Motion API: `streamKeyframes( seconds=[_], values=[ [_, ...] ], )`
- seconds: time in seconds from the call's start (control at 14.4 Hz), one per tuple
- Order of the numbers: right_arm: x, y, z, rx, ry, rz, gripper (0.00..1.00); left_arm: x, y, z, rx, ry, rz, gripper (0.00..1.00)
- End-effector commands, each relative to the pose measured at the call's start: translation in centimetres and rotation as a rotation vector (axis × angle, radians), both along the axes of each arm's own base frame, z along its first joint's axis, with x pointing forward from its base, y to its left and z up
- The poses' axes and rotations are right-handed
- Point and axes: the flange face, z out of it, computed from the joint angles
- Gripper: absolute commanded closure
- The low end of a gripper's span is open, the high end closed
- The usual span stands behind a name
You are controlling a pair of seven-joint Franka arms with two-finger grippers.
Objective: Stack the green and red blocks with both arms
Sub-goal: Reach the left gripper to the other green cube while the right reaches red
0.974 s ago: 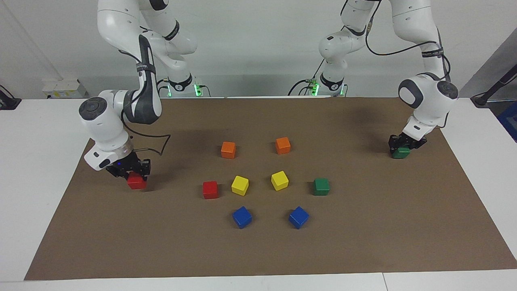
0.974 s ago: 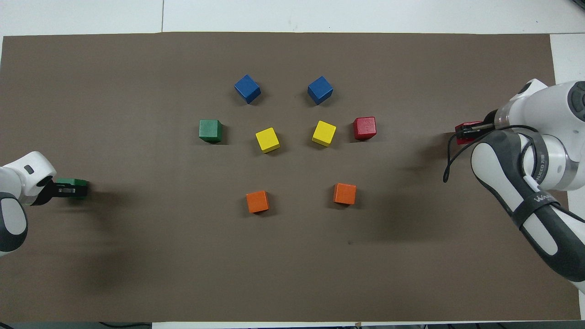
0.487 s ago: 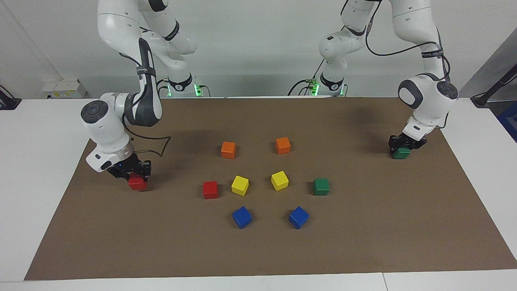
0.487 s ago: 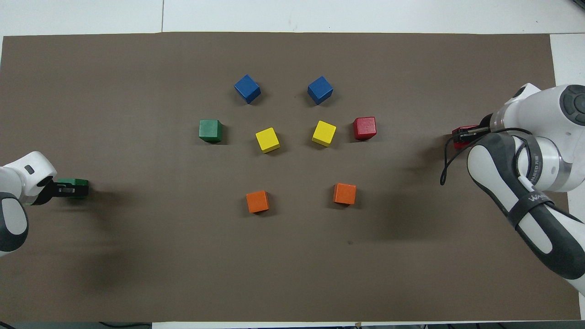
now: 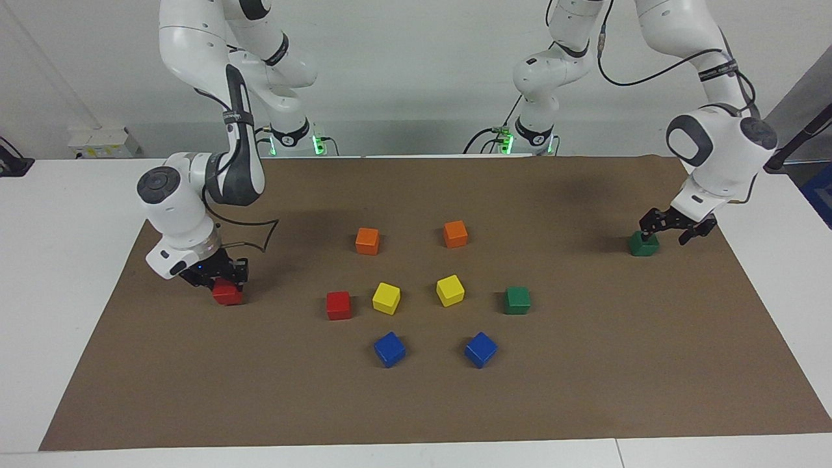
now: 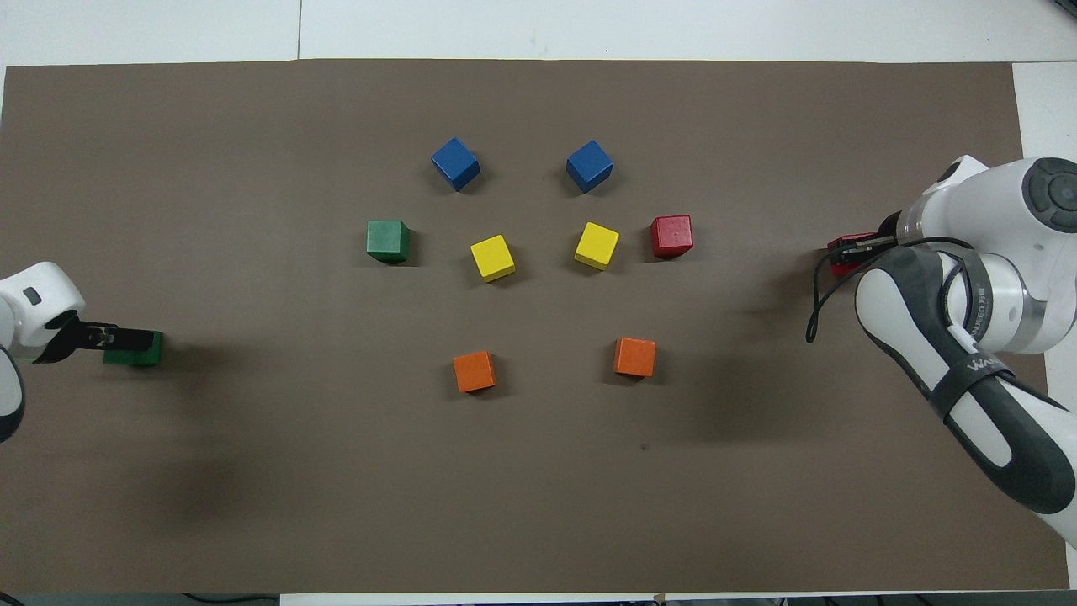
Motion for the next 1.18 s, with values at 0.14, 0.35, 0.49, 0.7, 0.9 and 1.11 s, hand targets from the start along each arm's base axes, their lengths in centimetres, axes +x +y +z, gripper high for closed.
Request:
streamKeyframes(
  seconds=[0.14,0.35,0.49,0.7,0.9,1.11],
  values=[
    [-0.2,-0.3,-0.9,0.015,-0.004,-0.008,1.0,4.5,-9.3,7.2,-0.02,-0.022,-0.029,0.0],
    [0.0,-0.4,-1.0,0.014,-0.023,-0.014,0.82,5.6,-18.0,7.8,-0.047,-0.046,0.029,0.0],
    [0.0,-0.6,-1.2,0.015,-0.02,-0.018,0.0,6.0,-22.9,8.0,-0.092,-0.072,0.049,0.0],
    [0.2,-0.2,-1.0,0.015,-0.015,-0.013,0.0,7.0,-29.2,4.1,-0.096,-0.054,0.013,0.0],
    [1.0,0.5,3.2,0.021,0.024,-0.011,0.0,8.2,-32.1,1.3,-0.112,-0.063,0.006,0.0],
    [3.4,3.5,11.0,0.04,0.068,-0.057,0.0,8.2,-36.2,-3.5,-0.102,-0.053,-0.021,0.0]
  ],
)
